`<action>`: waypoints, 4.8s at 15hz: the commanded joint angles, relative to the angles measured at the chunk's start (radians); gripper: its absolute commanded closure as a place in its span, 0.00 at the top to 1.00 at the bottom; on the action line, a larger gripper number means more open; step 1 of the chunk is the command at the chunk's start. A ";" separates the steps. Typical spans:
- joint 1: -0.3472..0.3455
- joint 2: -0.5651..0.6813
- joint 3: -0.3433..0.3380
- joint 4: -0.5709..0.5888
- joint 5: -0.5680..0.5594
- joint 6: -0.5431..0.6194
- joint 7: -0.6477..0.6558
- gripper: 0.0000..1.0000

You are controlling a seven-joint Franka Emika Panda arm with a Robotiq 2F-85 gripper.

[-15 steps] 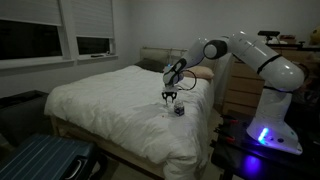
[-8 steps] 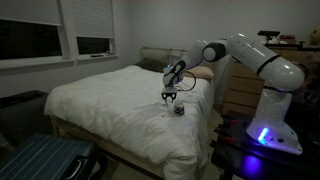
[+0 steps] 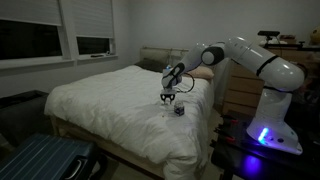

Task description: Put the objects on the bed in the jar

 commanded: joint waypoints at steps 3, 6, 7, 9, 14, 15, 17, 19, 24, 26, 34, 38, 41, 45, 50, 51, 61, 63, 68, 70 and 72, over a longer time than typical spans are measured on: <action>0.003 0.032 -0.012 0.055 -0.009 -0.007 0.000 0.08; 0.004 0.011 -0.010 0.027 -0.008 0.006 -0.006 0.00; 0.006 0.002 -0.011 0.018 -0.009 0.007 -0.008 0.00; 0.017 -0.033 -0.016 -0.021 -0.013 -0.004 -0.006 0.01; 0.095 -0.187 -0.082 -0.178 -0.076 -0.038 0.010 0.01; 0.112 -0.225 -0.094 -0.215 -0.095 -0.038 0.008 0.01; 0.144 -0.304 -0.113 -0.285 -0.132 -0.068 0.005 0.01; 0.155 -0.377 -0.107 -0.336 -0.162 -0.146 -0.014 0.01; 0.149 -0.499 -0.069 -0.410 -0.221 -0.312 -0.020 0.01; 0.142 -0.527 -0.051 -0.427 -0.229 -0.358 -0.021 0.01; 0.122 -0.528 0.022 -0.492 -0.225 -0.331 -0.088 0.01; 0.114 -0.520 0.036 -0.518 -0.217 -0.324 -0.125 0.01; 0.111 -0.519 0.037 -0.530 -0.212 -0.317 -0.145 0.01; 0.106 -0.511 0.040 -0.551 -0.207 -0.245 -0.192 0.01; 0.098 -0.493 0.051 -0.556 -0.184 -0.184 -0.233 0.01; 0.099 -0.491 0.052 -0.556 -0.181 -0.179 -0.236 0.01; 0.101 -0.482 0.068 -0.552 -0.176 -0.165 -0.245 0.11; 0.100 -0.481 0.068 -0.553 -0.176 -0.164 -0.247 0.02; 0.094 -0.493 0.071 -0.551 -0.168 -0.195 -0.270 0.00; 0.091 -0.510 0.068 -0.547 -0.162 -0.229 -0.284 0.00; 0.084 -0.525 0.070 -0.538 -0.151 -0.278 -0.296 0.00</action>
